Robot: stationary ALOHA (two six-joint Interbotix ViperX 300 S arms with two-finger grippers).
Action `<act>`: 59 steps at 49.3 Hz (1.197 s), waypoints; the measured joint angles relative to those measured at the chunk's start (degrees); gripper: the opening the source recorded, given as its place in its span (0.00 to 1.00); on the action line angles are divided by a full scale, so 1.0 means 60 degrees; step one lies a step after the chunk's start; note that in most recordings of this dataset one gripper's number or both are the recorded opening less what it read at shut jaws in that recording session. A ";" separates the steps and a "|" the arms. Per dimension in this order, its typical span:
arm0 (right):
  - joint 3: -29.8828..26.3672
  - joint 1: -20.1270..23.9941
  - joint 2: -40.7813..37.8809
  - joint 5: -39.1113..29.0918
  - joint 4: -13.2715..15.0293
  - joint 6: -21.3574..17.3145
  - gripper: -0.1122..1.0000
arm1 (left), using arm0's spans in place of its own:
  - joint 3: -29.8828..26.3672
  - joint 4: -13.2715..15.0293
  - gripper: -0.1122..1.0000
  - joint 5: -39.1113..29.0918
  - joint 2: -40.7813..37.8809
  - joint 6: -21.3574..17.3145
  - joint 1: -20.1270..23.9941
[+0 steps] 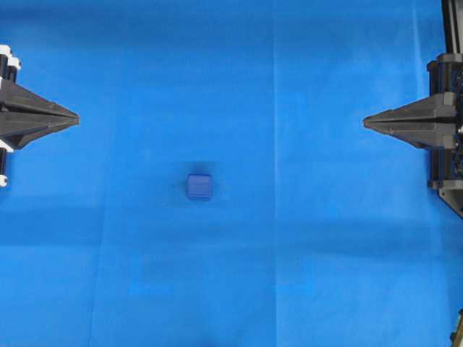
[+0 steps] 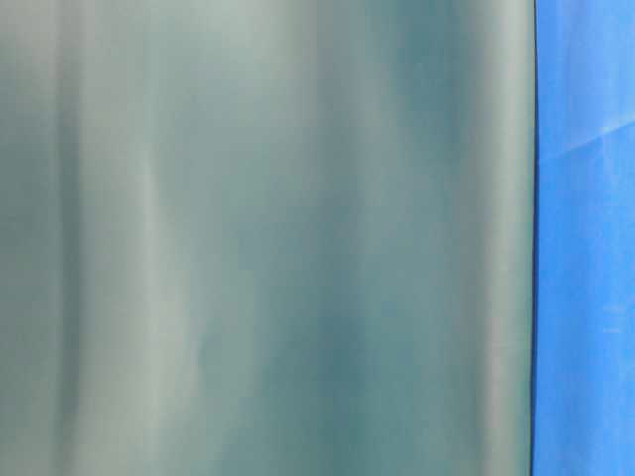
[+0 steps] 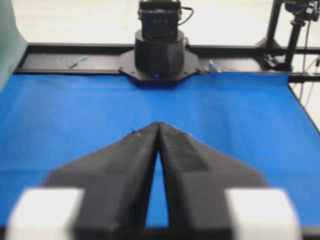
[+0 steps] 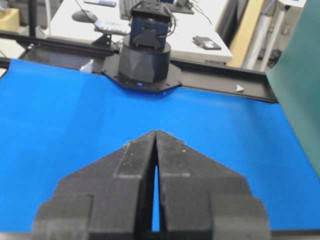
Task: Handover the blue block to the right arm after grasping it with the left arm, then place it in the designated position.
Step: 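Open both grippers wide at their start positions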
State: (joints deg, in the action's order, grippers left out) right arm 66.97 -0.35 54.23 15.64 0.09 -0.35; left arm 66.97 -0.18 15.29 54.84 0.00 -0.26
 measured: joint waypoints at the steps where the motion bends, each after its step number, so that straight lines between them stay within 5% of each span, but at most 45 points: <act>1: 0.0000 0.0015 0.0015 -0.0015 0.0000 0.0000 0.08 | 0.0000 0.0000 0.28 0.0015 -0.0015 0.0000 0.0000; 7: -0.0015 0.0015 0.0015 -0.0103 0.0000 -0.0029 0.23 | 0.0015 0.0000 0.60 0.0103 0.0000 0.0015 0.0000; 13: -0.0059 0.0015 0.0000 -0.0161 -0.0190 -0.0073 0.54 | 0.0000 0.0000 0.88 0.0103 0.0000 0.0000 -0.0029; 19: -0.0117 0.0000 -0.0044 -0.0161 -0.0308 -0.0088 0.86 | 0.0015 0.0000 0.92 0.0103 -0.0015 -0.0029 -0.0044; 23: -0.0132 -0.0029 -0.0088 -0.0176 -0.0322 -0.0103 0.97 | 0.0000 0.0000 0.93 0.0088 -0.0015 -0.0015 -0.0059; 59: -0.0190 -0.0059 -0.0220 -0.0278 -0.0352 -0.0117 0.98 | -0.0630 0.0000 0.93 0.0674 -0.1289 -0.0029 0.0044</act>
State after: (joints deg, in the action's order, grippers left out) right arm 65.83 -0.70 52.91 13.97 -2.02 -1.05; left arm 63.19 -0.18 19.34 47.11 -0.18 0.00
